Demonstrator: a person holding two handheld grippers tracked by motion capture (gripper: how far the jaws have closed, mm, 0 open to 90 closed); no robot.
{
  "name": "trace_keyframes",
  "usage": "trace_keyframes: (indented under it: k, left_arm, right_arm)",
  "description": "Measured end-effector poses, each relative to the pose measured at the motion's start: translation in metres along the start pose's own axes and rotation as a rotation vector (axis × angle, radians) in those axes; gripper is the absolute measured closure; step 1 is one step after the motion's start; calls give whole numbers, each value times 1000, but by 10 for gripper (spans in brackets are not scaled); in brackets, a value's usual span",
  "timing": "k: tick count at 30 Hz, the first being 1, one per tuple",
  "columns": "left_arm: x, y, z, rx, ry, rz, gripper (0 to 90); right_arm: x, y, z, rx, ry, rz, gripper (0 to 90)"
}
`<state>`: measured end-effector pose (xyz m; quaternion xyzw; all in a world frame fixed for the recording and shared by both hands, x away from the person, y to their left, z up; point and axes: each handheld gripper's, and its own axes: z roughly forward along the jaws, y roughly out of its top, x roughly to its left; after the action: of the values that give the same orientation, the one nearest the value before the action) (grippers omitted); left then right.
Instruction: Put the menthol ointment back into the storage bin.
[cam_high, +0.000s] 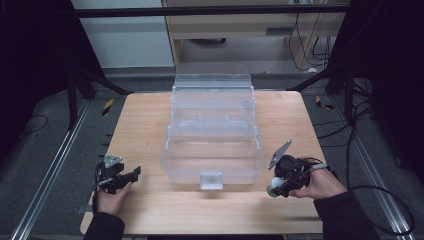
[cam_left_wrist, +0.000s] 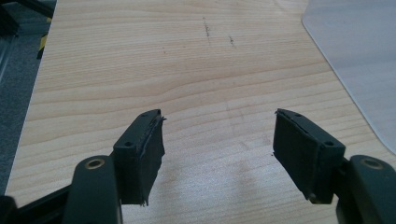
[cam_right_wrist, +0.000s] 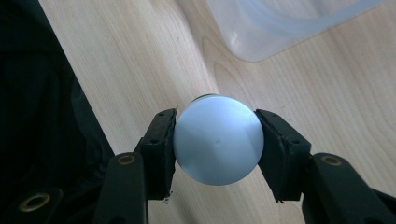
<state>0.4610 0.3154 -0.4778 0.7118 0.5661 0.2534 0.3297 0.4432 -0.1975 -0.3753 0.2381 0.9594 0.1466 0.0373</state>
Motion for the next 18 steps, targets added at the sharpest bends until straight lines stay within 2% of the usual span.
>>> trace_keyframes:
  k: [18]
  left_arm:
    - [0,0,1,1,-5,-1,329]
  right_arm:
    - [-12,31,-37,-28,-3,-3,504]
